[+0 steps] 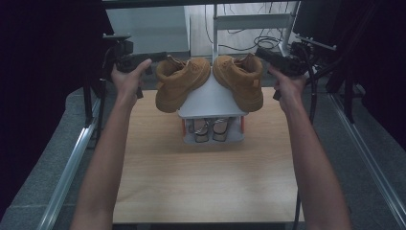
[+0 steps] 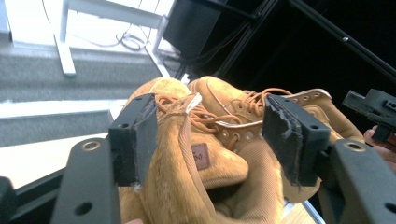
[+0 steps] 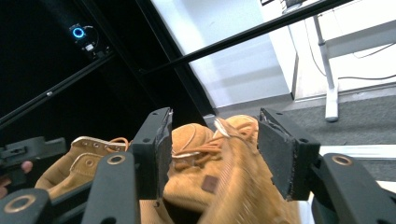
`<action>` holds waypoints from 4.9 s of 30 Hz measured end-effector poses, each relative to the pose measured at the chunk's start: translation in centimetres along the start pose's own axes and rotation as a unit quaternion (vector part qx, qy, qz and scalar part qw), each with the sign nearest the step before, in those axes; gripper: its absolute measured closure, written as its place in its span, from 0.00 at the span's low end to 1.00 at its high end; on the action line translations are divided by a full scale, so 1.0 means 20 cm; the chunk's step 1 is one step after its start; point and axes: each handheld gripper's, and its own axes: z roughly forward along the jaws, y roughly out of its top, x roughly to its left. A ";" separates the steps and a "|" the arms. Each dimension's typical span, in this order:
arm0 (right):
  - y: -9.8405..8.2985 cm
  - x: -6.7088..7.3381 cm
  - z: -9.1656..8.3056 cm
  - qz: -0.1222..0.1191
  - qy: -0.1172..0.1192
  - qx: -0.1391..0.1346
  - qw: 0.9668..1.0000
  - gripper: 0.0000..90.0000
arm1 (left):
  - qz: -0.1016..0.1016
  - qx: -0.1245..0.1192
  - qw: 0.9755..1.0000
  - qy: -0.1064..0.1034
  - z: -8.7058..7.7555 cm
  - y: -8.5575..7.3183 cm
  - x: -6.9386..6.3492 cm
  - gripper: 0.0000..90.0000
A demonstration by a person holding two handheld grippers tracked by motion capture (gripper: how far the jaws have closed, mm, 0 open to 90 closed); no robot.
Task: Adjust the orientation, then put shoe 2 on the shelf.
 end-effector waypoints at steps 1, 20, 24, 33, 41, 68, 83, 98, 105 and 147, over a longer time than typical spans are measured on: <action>-0.01 -0.01 -0.02 -0.003 -0.003 -0.002 1.000 0.52 | 0.002 -0.003 1.000 0.006 -0.02 -0.01 0.00 0.46; -0.18 -0.21 -0.15 -0.038 -0.038 0.039 0.998 0.94 | 0.012 0.041 0.998 0.055 -0.14 -0.26 0.26 0.99; -0.23 -0.22 -0.11 -0.052 -0.049 0.055 0.996 0.97 | 0.014 0.057 0.996 0.060 -0.09 -0.30 0.28 0.99; -0.31 -0.24 -0.05 -0.065 -0.066 0.076 0.993 0.99 | 0.018 0.077 0.995 0.064 0.00 -0.34 0.30 1.00; -0.35 -0.26 -0.03 -0.071 -0.073 0.082 0.991 0.99 | 0.017 0.082 0.994 0.066 0.03 -0.35 0.31 1.00; -0.40 -0.23 0.07 -0.106 -0.089 0.091 0.986 0.99 | -0.003 0.079 0.997 0.024 0.15 -0.34 0.23 1.00; -0.41 -0.20 0.09 -0.110 -0.086 0.093 0.986 0.99 | 0.000 0.085 0.996 0.009 0.22 -0.34 0.15 1.00; -0.44 -0.15 0.12 -0.124 -0.086 0.098 0.984 0.99 | 0.001 0.093 0.996 0.013 0.35 -0.35 0.05 1.00; -0.45 -0.12 0.13 -0.132 -0.098 0.095 0.982 0.99 | -0.001 0.092 0.996 0.014 0.37 -0.35 0.04 1.00; -0.52 -0.05 0.12 -0.120 -0.024 0.086 0.989 0.95 | 0.021 0.052 0.998 0.034 0.28 -0.39 0.04 0.95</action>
